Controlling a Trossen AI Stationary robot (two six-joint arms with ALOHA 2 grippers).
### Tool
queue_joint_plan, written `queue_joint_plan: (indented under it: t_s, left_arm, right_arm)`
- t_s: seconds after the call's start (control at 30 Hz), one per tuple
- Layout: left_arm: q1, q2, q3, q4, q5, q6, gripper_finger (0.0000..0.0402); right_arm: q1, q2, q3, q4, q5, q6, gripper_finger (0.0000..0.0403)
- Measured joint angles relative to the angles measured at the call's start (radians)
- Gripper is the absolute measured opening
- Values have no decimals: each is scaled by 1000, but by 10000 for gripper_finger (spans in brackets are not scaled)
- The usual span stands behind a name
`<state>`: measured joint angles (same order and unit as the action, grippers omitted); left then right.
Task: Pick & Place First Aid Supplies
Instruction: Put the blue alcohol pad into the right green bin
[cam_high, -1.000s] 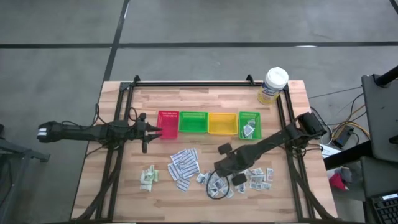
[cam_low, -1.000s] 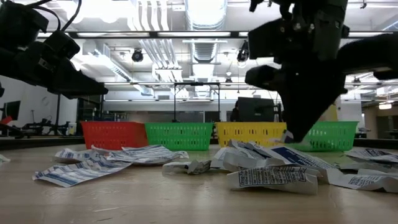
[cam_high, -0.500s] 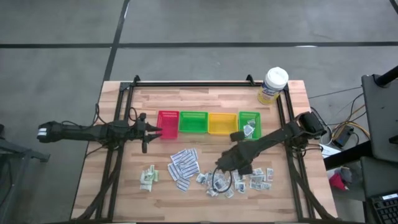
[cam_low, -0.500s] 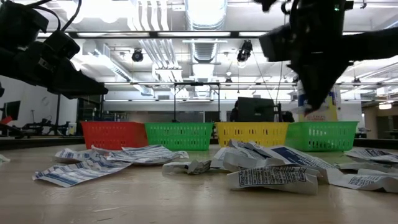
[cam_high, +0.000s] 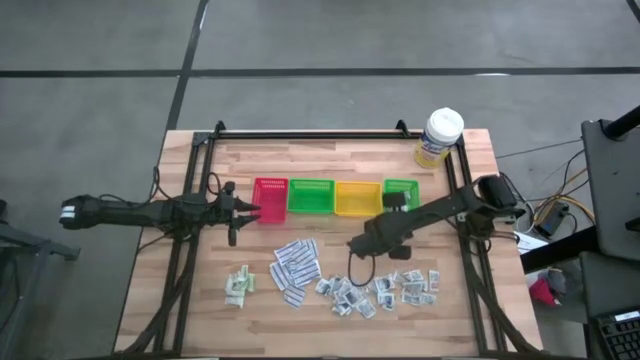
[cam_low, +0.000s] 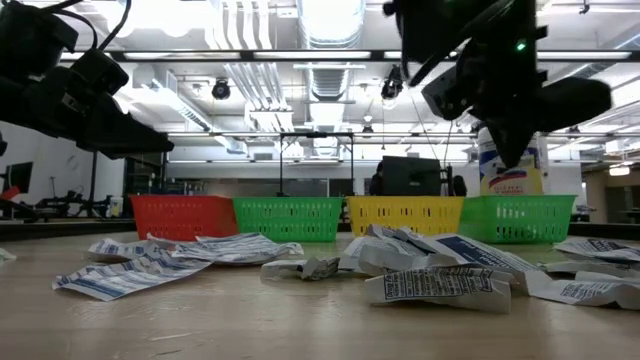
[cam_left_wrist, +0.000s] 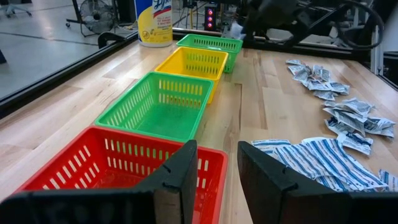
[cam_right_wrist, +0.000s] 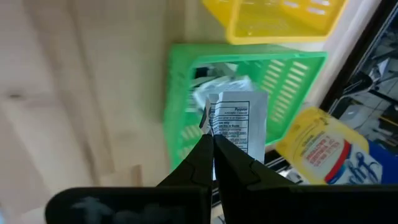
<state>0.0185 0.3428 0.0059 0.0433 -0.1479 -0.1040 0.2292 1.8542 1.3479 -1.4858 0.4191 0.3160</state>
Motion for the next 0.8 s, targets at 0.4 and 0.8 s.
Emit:
queue_joint_plan:
  t_s: [0.4, 0.8]
  left_arm:
    - [0, 0, 0, 0, 0, 0, 113]
    - [0, 0, 0, -3, 0, 2, 113]
  right_arm:
    - [-168, -126, -88, 180, -18, -201, 8]
    - [-265, -386, -331, 399, -166, -266, 8]
